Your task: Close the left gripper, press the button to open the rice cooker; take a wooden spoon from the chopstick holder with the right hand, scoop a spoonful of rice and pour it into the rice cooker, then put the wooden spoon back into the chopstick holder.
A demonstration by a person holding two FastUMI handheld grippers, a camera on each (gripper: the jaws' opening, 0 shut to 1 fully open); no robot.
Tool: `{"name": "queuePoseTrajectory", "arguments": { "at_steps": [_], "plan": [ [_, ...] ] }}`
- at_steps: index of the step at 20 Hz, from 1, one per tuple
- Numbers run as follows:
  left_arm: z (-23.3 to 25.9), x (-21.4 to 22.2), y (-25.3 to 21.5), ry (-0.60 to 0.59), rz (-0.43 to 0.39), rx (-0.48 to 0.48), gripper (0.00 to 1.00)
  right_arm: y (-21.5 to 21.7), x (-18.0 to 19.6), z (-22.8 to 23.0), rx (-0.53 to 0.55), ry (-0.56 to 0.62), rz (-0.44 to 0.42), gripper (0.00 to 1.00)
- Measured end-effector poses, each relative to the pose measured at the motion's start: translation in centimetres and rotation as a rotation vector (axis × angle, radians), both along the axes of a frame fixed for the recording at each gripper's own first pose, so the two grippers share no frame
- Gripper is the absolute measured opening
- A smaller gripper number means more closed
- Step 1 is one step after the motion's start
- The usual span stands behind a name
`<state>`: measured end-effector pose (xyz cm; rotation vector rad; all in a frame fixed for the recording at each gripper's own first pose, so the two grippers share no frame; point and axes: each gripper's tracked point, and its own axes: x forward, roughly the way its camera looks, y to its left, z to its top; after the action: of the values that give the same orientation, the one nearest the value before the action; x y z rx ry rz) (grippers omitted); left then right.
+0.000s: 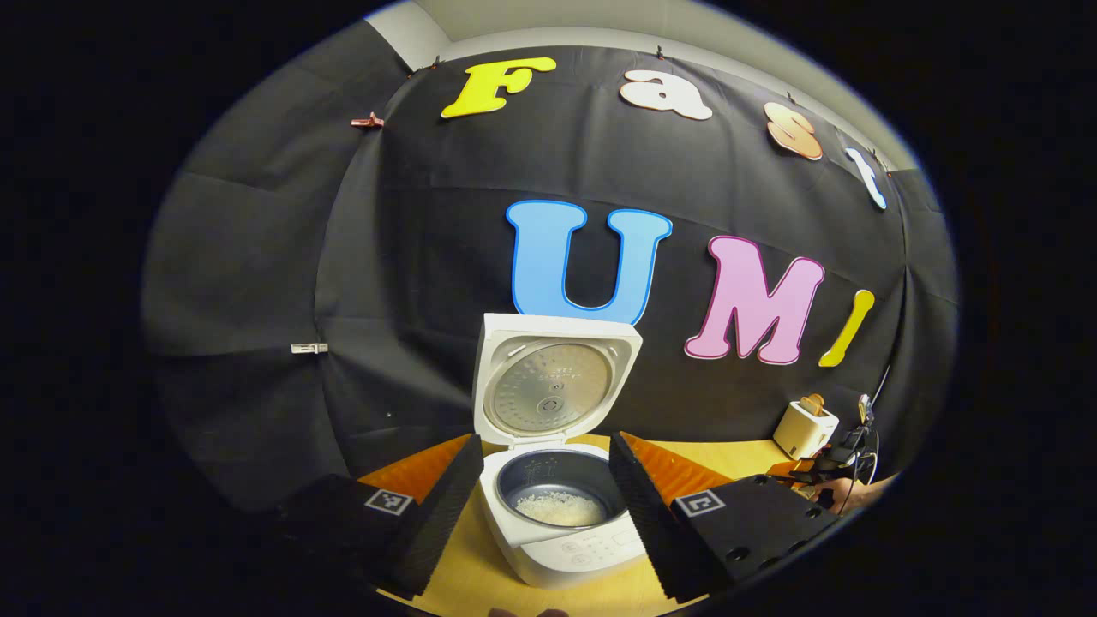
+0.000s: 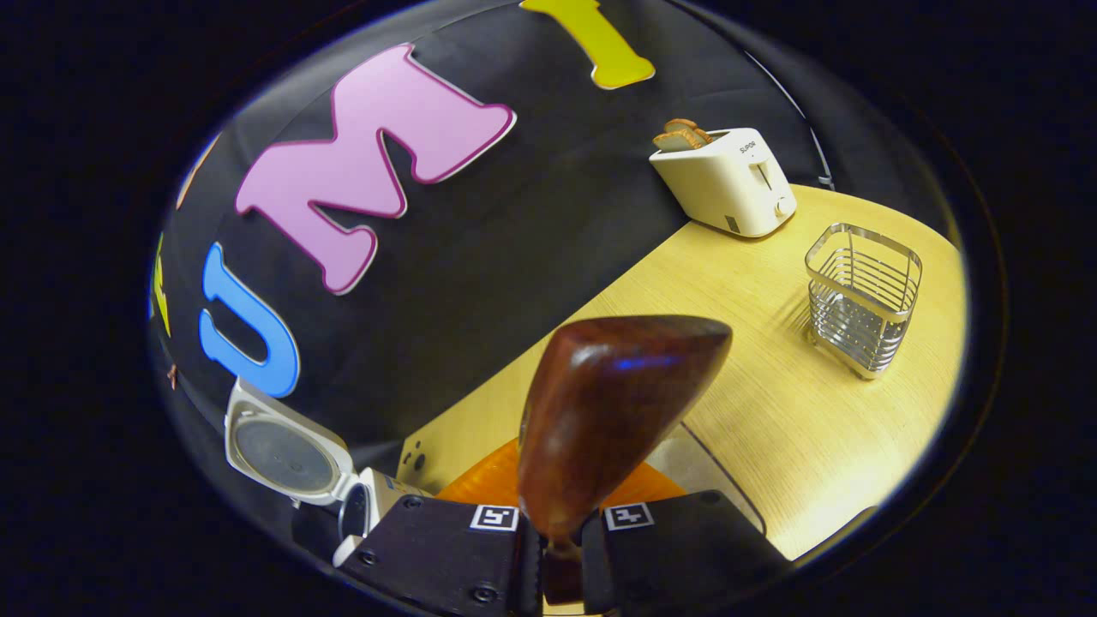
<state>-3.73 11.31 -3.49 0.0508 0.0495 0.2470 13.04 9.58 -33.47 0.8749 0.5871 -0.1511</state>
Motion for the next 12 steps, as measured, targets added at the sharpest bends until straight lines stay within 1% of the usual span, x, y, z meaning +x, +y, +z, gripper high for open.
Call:
{"name": "queuePoseTrajectory", "arguments": {
  "at_steps": [4,5,7,12],
  "plan": [
    [0.5,-0.7,-0.7,-0.014,-0.006,-0.007,0.95,-1.5,0.5,1.7,0.066,-0.018,-0.056,0.22],
    [0.7,-1.1,-0.8,-0.017,-0.004,-0.004,0.95,-1.7,0.7,3.0,0.092,-0.03,-0.068,0.22],
    [0.6,-1.7,-0.7,-0.023,0.009,-0.017,0.95,-1.0,1.6,5.7,0.165,-0.052,-0.071,0.22],
    [0.7,-2.9,0.1,-0.037,0.036,-0.034,0.95,2.0,3.7,10.3,0.269,-0.086,-0.061,0.22]
  ]
}}
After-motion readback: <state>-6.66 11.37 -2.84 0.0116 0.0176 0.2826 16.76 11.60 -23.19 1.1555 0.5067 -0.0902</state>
